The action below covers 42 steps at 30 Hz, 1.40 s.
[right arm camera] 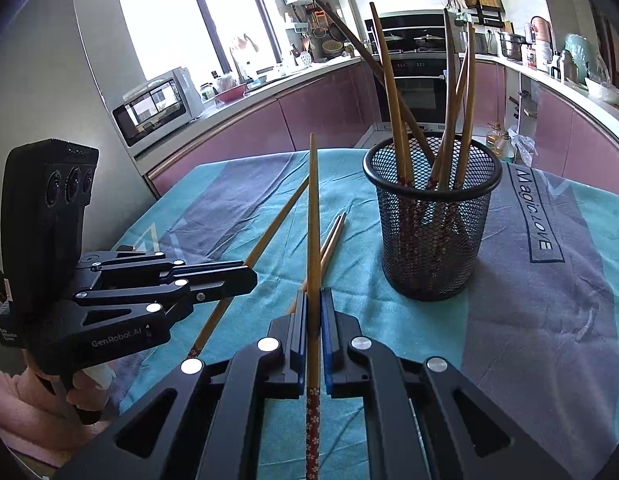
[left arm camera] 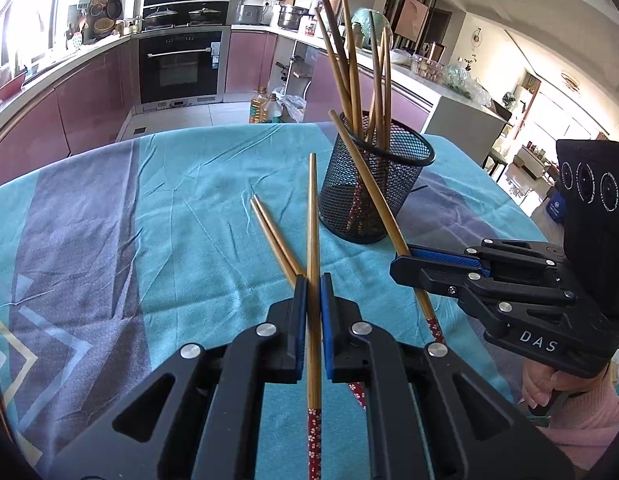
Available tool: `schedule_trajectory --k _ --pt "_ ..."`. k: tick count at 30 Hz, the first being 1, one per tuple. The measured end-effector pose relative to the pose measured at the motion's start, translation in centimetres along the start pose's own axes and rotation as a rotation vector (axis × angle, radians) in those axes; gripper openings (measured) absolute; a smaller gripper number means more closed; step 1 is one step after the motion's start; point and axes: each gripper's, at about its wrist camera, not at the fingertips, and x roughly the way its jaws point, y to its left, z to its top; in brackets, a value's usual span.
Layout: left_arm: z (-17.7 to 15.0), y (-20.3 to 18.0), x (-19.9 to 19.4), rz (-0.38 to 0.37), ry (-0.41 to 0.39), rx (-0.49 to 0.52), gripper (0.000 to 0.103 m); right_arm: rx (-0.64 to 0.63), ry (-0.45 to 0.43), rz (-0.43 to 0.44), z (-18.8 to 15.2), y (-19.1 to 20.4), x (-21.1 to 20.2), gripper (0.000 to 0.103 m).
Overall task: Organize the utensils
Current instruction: 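Lift both chopsticks upright toward the mesh cup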
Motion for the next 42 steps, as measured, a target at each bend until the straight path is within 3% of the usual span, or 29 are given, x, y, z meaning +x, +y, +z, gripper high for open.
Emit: schedule_trajectory --k 42 --pt "0.8 -1.0 -3.1 -0.060 -0.070 0.014 0.007 0.043 -0.109 -0.029 1.1 -1.8 -3.4 0.006"
